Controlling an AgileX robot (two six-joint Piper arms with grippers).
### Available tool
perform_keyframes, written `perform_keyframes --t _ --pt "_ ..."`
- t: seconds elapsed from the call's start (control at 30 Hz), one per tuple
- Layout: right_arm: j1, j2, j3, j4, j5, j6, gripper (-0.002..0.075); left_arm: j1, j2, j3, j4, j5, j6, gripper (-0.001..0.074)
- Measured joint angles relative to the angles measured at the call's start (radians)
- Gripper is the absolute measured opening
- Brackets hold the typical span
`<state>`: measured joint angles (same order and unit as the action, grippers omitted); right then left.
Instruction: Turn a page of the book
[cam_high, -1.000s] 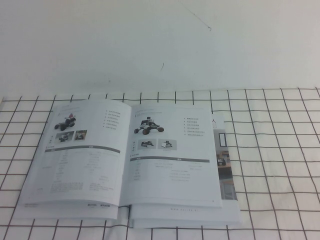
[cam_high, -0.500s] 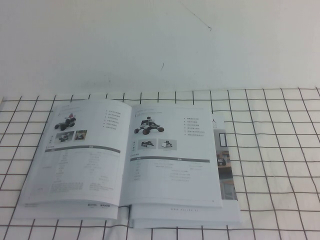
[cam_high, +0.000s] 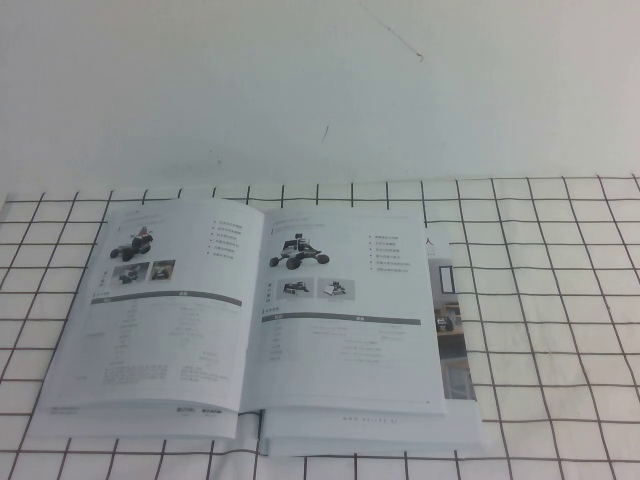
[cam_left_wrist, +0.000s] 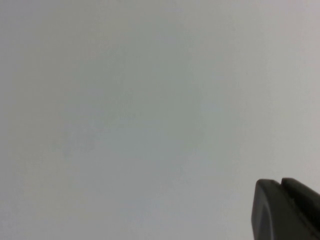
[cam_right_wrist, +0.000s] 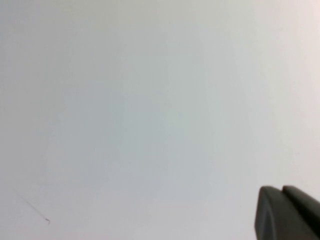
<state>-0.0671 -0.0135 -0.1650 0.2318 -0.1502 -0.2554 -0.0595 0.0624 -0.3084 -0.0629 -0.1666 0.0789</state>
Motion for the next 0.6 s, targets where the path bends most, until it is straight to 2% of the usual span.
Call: perform_keyframes --t 0.13,0.3,0.43,0.6 --pt "0.0 0.027 -0.11 -0.023 0.144 -0.004 0.0 0.0 0.109 -0.09 0.0 0.088 0.0 -0.0002" --pt "0.0 0.17 -0.236 -0.038 0.371 -0.097 0.0001 0.0 0.32 -0.244 0.0 0.25 0.005 -0.0002" --pt "0.0 0.308 -0.275 -0.042 0.51 -0.148 0.0001 0.0 0.469 -0.281 -0.005 0.248 0.005 -0.0001" --pt "0.0 0.434 -0.276 -0.029 0.547 -0.125 0.0 0.0 0.658 -0.281 -0.102 0.243 -0.043 -0.0002"
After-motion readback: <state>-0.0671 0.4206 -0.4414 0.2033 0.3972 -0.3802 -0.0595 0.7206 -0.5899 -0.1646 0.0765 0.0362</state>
